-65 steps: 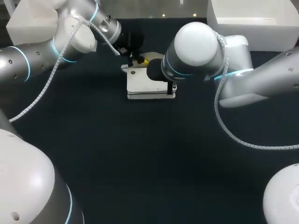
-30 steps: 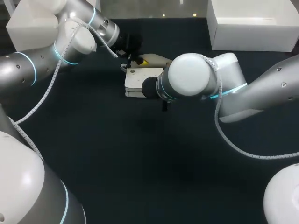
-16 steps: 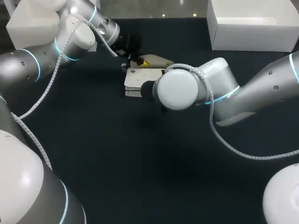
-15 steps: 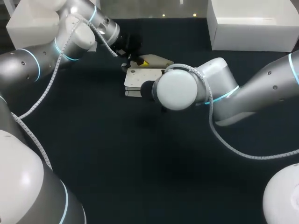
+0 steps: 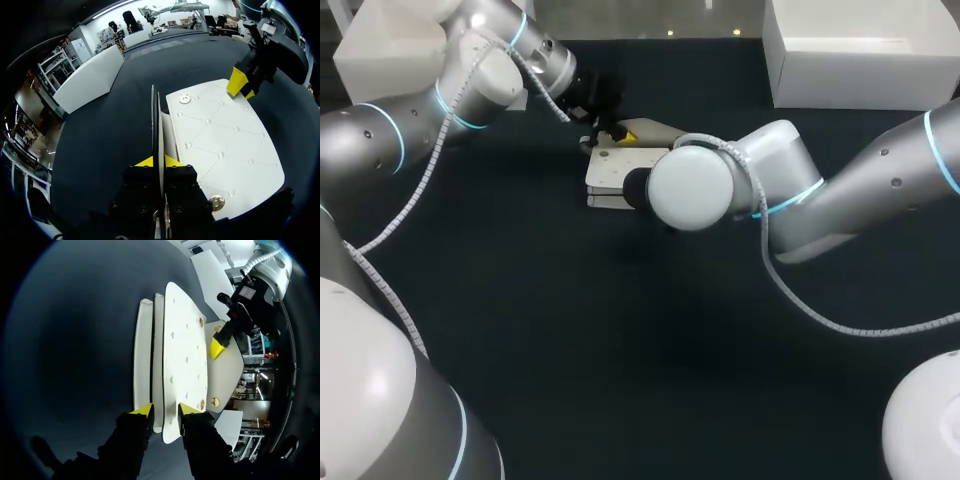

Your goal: Pick up the bag, open it, inspect its contents, close it, and place it on the opposite side

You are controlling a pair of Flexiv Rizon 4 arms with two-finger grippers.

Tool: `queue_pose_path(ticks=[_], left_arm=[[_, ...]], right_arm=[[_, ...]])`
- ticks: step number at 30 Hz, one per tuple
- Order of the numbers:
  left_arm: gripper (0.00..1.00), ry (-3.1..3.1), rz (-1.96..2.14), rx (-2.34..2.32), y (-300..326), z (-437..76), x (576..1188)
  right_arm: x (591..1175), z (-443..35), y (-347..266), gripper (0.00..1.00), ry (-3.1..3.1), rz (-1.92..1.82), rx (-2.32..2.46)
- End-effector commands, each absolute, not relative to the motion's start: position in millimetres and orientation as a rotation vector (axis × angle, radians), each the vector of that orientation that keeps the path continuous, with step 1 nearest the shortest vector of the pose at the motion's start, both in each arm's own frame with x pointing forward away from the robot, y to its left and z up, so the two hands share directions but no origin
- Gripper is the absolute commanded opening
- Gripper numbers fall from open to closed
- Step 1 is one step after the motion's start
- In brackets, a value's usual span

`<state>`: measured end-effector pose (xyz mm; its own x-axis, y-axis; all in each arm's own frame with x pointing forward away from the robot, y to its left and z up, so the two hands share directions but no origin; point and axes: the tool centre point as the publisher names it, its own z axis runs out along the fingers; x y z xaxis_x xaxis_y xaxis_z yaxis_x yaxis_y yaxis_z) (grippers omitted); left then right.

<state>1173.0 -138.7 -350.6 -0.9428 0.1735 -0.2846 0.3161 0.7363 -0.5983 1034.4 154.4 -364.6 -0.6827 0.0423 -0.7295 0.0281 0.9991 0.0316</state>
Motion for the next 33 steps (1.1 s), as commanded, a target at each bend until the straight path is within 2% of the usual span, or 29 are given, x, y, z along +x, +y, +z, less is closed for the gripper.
queue_pose_path(ticks=[1, 9, 12, 14, 33], left_arm=[[0.00, 2.728, -0.989, 0.391, -138.0, -349.8, 1171.4], [0.00, 2.732, -0.983, 0.401, -139.6, -350.4, 1170.1], [0.00, 2.733, -0.980, 0.404, -139.6, -350.0, 1169.3], [0.00, 2.732, -0.979, 0.402, -139.3, -349.6, 1169.2], [0.00, 2.549, -0.969, 0.498, -131.6, -353.3, 1142.7]], right_arm=[[1037.5, -366.9, 157.7, 0.28, 2.315, 0.028, 0.053], [1041.8, -369.2, 160.9, 0.23, 2.311, 0.031, 0.051], [1042.8, -368.2, 160.9, 0.12, 2.309, 0.033, 0.054], [1042.0, -366.7, 161.0, 0.00, 2.305, 0.035, 0.055], [1040.7, -366.6, 158.0, 0.00, 2.301, 0.056, 0.083]])
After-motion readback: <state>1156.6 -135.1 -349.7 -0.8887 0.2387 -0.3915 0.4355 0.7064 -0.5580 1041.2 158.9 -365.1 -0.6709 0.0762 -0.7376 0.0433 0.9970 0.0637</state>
